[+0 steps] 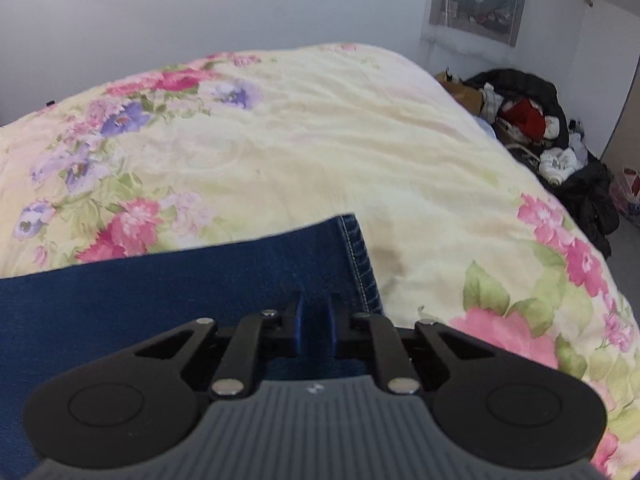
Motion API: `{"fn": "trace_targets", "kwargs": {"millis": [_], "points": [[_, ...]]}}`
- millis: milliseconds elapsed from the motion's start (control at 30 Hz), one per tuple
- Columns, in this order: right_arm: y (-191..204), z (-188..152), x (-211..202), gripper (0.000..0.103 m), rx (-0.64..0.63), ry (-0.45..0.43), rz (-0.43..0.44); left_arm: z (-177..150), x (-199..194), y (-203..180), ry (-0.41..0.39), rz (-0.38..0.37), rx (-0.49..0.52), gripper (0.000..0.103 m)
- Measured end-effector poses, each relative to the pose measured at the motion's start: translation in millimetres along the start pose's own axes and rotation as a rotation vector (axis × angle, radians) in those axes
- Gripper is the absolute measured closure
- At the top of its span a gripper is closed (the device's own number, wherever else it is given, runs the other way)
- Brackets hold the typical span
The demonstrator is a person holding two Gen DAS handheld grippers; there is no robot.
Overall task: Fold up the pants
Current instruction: 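Lay the hem over the jeans with right tool while left tool holds the fold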
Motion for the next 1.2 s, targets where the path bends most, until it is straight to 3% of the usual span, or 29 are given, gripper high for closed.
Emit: {"fn": "trace_targets", "kwargs": {"millis": [100, 233, 400, 633, 767, 933, 1033, 1200], "points": [[-11, -13, 19, 0.099, 0.048, 0.025, 0.016, -3, 8, -1, -0.007, -0.012, 0.008, 0.087], [-6, -13, 16, 0.099, 0.016, 0.026, 0.002, 1, -4, 7, -0.005, -0.019, -0.014, 0.088], [-6, -20, -35, 0.098, 0.011, -0.039, 0.065, -11, -57, 15, -0.029, -0.097, 0.041, 0.087], [2, -62, -88, 0.098, -0.055, -0.027, 0.115, -53, -110, 9, 0.006, -0.162, 0.114, 0.087], [-3, -86, -90, 0.098, -0.045, -0.023, 0.105, -78, -111, -1, 0.039, -0.134, 0.183, 0.09], [-21, -112, -74, 0.103, 0.025, 0.018, 0.101, -105, -87, 6, 0.14, -0.11, 0.179, 0.093], [-30, -117, -65, 0.103, 0.091, 0.011, 0.12, -107, -81, 1, 0.151, -0.094, 0.188, 0.093], [-21, -112, -63, 0.103, 0.08, 0.025, 0.073, -96, -96, 1, 0.161, -0.071, 0.182, 0.093]]}}
Point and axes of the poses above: each gripper's, at about its wrist camera, not at the fingertips, and x roughly the way its jaws point, y to its left, z to its top, the point moved 1 cm from there along x, roughly the way its jaws point, and after that the axes turned 14 degrees about z, right-handed, at the moved point
